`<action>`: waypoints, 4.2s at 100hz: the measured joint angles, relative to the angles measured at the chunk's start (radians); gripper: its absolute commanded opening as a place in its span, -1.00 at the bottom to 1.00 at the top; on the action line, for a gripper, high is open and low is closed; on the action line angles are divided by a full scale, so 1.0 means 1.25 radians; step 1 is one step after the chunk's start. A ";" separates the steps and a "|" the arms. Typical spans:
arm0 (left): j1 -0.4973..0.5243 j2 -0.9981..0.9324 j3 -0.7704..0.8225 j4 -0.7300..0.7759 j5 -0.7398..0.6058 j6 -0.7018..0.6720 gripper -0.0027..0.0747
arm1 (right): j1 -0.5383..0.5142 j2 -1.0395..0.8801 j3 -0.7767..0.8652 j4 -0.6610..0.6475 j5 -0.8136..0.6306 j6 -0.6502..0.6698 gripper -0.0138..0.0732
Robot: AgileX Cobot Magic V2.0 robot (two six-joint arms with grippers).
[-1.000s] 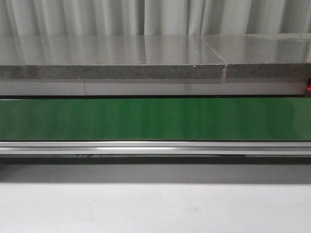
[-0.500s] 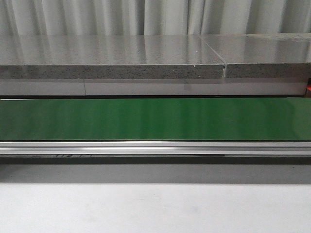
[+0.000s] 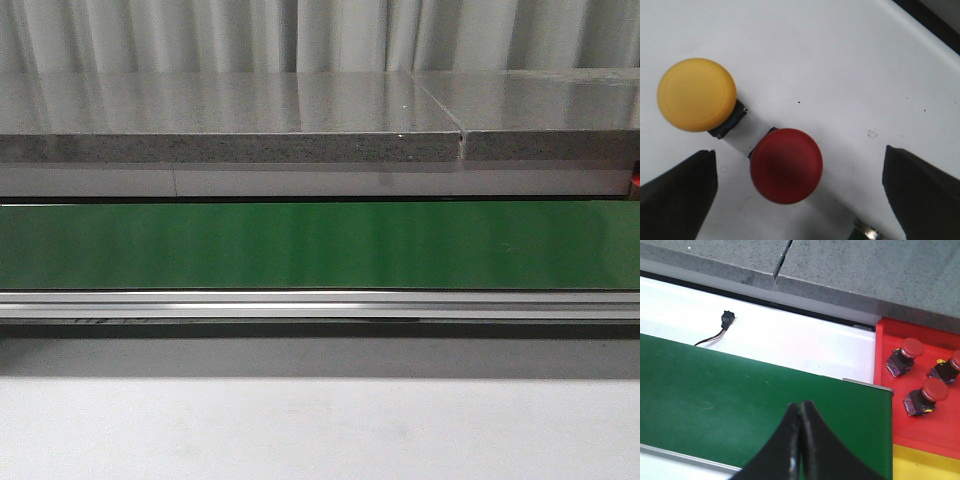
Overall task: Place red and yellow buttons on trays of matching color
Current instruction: 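Move the left gripper over another red button beside the belt, then grasp the red button with the left gripper and set it on the belt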
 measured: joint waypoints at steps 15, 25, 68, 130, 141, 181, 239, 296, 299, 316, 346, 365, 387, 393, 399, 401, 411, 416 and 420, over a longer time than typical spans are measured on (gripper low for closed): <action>0.000 0.025 -0.017 -0.002 0.000 0.000 0.73 | 0.000 0.000 0.000 0.000 0.000 0.000 -0.84; 0.000 0.034 -0.018 -0.004 -0.006 0.000 0.73 | 0.000 0.000 0.000 0.000 0.000 0.001 -0.84; 0.000 0.067 -0.019 -0.008 -0.010 0.000 0.29 | 0.000 0.000 0.000 0.000 0.000 0.001 -0.84; 0.000 -0.055 -0.019 -0.014 0.018 0.000 -0.98 | 0.000 0.000 0.000 0.000 0.000 0.001 -0.84; -0.010 -0.131 -0.019 -0.014 0.058 0.027 -0.98 | 0.000 0.000 0.000 0.000 0.000 0.001 -0.84; -0.116 -0.274 0.071 -0.014 0.148 0.094 -0.98 | 0.000 0.000 0.000 0.000 0.000 0.001 -0.84; -0.124 -0.278 0.204 -0.089 0.108 0.120 -0.98 | 0.000 0.000 0.000 0.000 0.000 0.001 -0.84; -0.124 -0.278 0.221 -0.131 0.112 0.202 0.66 | 0.000 0.000 0.000 0.000 0.000 0.001 -0.84; -0.124 -0.278 0.221 -0.135 0.114 0.211 0.66 | 0.000 0.000 0.000 0.000 0.000 0.001 -0.84; -0.124 -0.278 0.207 -0.146 0.121 0.228 0.64 | 0.000 0.000 0.000 0.000 0.000 0.001 -0.84; -0.092 -0.278 0.089 -0.149 0.102 0.231 0.64 | 0.000 0.000 0.000 0.000 0.000 0.001 -0.84; -0.017 -0.278 0.070 -0.146 0.093 0.231 0.64 | 0.000 0.000 0.000 0.000 0.000 0.001 -0.84; 0.076 -0.220 0.069 -0.133 0.094 0.238 0.64 | 0.000 0.000 0.000 0.000 0.000 0.001 -0.84; 0.099 -0.193 0.069 -0.132 0.094 0.238 0.64 | 0.000 0.000 0.000 0.000 0.000 0.001 -0.84; 0.116 -0.162 0.069 -0.132 0.094 0.240 0.64 | 0.000 0.000 0.000 0.000 0.000 0.001 -0.84; 0.121 -0.151 0.069 -0.132 0.091 0.240 0.64 | 0.000 0.000 0.000 0.000 0.000 0.001 -0.84; 0.140 -0.104 0.069 -0.132 0.065 0.243 0.64 | 0.000 0.000 0.000 0.000 0.000 0.001 -0.84; 0.146 -0.084 0.068 -0.132 0.051 0.243 0.64 | 0.000 0.000 0.000 0.000 0.000 0.001 -0.84; 0.150 -0.067 0.062 -0.132 0.043 0.244 0.64 | 0.000 0.000 0.000 0.000 0.000 0.001 -0.84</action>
